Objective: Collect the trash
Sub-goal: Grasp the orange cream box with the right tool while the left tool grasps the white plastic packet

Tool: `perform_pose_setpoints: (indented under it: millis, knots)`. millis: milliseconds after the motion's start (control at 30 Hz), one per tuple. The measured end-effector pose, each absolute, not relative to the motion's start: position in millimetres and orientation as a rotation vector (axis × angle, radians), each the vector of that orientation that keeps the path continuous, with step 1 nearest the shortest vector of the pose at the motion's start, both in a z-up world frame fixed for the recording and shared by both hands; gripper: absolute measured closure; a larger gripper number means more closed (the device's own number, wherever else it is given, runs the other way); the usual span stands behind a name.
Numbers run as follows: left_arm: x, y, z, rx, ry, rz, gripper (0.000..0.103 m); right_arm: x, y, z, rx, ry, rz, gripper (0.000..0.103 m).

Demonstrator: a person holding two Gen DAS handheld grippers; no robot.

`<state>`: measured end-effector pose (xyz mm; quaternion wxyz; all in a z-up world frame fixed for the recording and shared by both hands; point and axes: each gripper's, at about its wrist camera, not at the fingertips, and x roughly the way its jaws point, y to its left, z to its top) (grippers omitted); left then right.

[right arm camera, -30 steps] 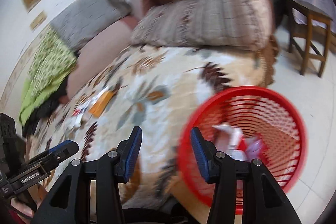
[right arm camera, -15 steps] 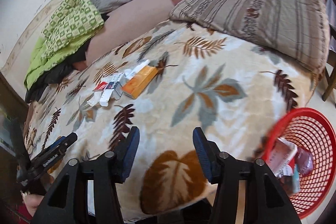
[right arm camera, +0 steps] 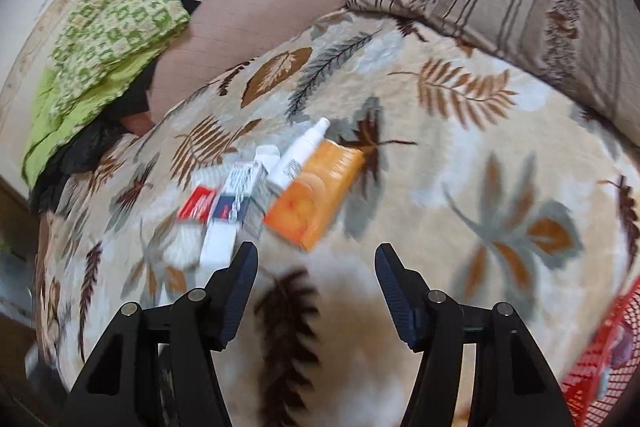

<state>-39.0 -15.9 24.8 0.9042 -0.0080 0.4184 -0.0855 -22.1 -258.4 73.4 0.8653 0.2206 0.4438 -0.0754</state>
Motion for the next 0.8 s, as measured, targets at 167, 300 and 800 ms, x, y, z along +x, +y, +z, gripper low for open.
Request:
perform_pose_setpoints:
  millis: [167, 300, 800]
  knots:
    - [-31.3, -1.4, 21.8, -0.089, 0.880, -0.138, 0.044, 32.3, -249.0, 50.5, 0.486, 0.994, -0.217, 0.038]
    - [-27.3, 4.4, 20.8, -0.115, 0.880, -0.115, 0.044, 63.1, -242.6, 33.0, 0.443, 1.047, -0.296, 0.038]
    - [-25.8, -5.0, 20.8, -0.113, 0.887, -0.179, 0.044, -18.9, -261.6, 40.0, 0.519, 0.844, -0.288, 0.050]
